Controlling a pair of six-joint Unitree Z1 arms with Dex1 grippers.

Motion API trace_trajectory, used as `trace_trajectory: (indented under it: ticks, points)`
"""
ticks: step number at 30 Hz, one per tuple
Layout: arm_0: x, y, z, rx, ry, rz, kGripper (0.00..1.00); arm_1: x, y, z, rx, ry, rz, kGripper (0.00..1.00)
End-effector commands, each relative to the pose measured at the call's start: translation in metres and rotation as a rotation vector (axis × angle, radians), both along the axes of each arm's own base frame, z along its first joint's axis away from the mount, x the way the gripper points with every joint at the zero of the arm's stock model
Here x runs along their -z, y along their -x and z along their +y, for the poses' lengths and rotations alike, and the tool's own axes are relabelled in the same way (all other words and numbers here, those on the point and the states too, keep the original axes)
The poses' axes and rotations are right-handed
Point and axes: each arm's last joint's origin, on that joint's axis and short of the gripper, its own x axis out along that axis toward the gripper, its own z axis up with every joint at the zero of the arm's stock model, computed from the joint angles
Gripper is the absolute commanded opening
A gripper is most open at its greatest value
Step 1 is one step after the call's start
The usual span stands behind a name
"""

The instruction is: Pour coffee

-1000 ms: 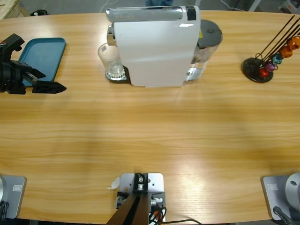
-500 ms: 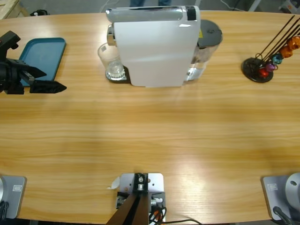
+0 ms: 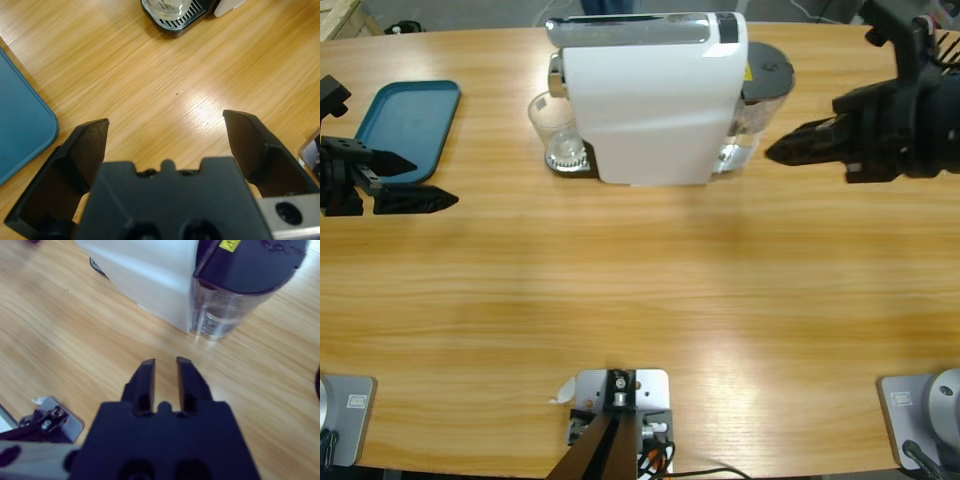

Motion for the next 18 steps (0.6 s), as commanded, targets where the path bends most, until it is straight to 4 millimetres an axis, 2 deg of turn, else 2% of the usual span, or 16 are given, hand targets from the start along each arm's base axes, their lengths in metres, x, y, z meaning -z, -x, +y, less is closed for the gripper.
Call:
trace_trajectory:
  ticks: [1, 11, 18]
  points:
    - [0.005, 0.012, 0.0, 0.034, -0.004, 0.013, 0.987, 0.023, 0.009, -0.004, -0.034, -0.03, -0.044, 1.0]
    - [0.004, 0.009, -0.004, 0.07, -0.014, 0.001, 0.987, 0.015, 0.008, -0.004, -0.029, -0.047, -0.072, 1.0]
    - [0.008, 0.021, -0.003, 0.112, -0.023, 0.001, 0.987, 0.028, 0.006, -0.005, -0.002, 0.01, -0.058, 1.0]
